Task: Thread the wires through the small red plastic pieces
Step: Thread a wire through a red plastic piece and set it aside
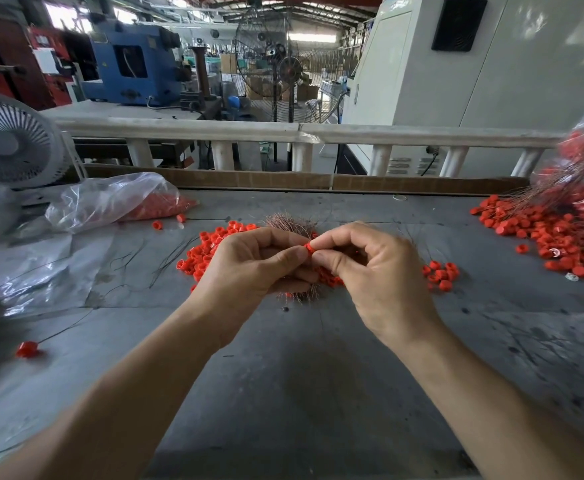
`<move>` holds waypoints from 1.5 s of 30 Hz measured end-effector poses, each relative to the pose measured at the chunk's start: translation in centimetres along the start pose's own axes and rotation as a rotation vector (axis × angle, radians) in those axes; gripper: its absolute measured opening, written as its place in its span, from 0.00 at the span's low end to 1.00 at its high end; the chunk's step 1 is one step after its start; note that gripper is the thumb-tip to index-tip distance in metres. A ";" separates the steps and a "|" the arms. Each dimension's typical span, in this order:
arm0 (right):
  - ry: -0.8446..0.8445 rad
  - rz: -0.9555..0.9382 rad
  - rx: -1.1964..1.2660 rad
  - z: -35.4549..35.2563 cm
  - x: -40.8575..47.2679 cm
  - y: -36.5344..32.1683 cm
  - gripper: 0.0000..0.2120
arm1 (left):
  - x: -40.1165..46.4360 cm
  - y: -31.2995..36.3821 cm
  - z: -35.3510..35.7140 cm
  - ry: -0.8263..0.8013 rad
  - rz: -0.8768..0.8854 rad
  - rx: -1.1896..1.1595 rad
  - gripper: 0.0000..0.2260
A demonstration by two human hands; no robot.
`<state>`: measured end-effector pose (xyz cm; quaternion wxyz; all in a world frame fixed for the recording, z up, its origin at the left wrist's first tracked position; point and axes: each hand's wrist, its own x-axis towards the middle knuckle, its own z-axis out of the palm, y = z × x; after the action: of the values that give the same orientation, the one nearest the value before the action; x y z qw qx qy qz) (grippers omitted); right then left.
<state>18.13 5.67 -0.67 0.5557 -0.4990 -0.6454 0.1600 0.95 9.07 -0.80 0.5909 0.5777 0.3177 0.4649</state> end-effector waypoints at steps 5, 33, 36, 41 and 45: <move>0.015 -0.038 -0.035 -0.1 0.0 0.0 0.07 | 0.1 -0.1 0.0 0.009 0.003 -0.008 0.07; 0.015 -0.162 -0.143 0.7 -0.3 0.0 0.07 | 0.0 -0.4 0.1 0.045 0.035 -0.035 0.13; 0.026 -0.191 -0.139 0.7 -0.2 0.2 0.06 | 0.0 -0.4 0.2 0.058 0.061 -0.016 0.11; 0.051 -0.165 -0.051 0.5 -0.1 0.3 0.07 | 0.2 -0.8 0.4 0.085 0.221 0.158 0.08; 0.071 -0.171 -0.042 0.7 -0.1 0.3 0.07 | 0.1 -1.0 0.2 0.098 0.280 0.245 0.06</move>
<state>17.65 5.93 -1.17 0.5791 -0.4591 -0.6689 0.0805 1.39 9.17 -1.77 0.4296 0.6606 0.3169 0.5278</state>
